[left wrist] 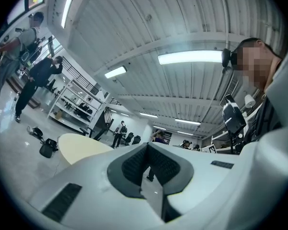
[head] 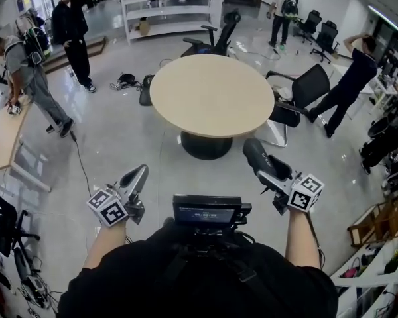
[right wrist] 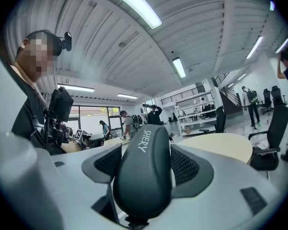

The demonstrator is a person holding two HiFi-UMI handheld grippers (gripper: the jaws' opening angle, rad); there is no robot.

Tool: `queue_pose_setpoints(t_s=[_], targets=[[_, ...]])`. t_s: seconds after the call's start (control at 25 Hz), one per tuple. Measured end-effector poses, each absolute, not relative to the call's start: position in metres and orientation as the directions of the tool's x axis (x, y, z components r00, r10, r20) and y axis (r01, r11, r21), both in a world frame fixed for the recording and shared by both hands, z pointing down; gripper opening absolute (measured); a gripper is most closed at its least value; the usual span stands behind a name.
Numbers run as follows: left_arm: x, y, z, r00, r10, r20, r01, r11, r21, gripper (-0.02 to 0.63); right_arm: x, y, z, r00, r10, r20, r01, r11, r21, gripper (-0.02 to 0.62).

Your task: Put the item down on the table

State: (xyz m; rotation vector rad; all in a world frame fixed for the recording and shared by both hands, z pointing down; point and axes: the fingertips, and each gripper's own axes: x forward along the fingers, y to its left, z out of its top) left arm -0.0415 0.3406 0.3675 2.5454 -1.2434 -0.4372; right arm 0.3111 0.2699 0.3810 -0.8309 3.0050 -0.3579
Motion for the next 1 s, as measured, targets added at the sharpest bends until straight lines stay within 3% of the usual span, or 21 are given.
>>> queue_pose_setpoints(t_s=[0.6,1.0], targets=[[-0.193,0.141,0.357,0.698,-0.696,-0.169,-0.623,-0.707,0.335,0.002,0.157,0.129,0.351,-0.776,-0.625,0.081,-0.627,0.754,-0.194,0.321],[-0.216,0.076,0.381,0.66,-0.739,-0.135,-0.655,-0.655,0.377,0.002,0.139,0.045,0.359,-0.799,-0.592,0.101,-0.599,0.773,-0.208,0.321]])
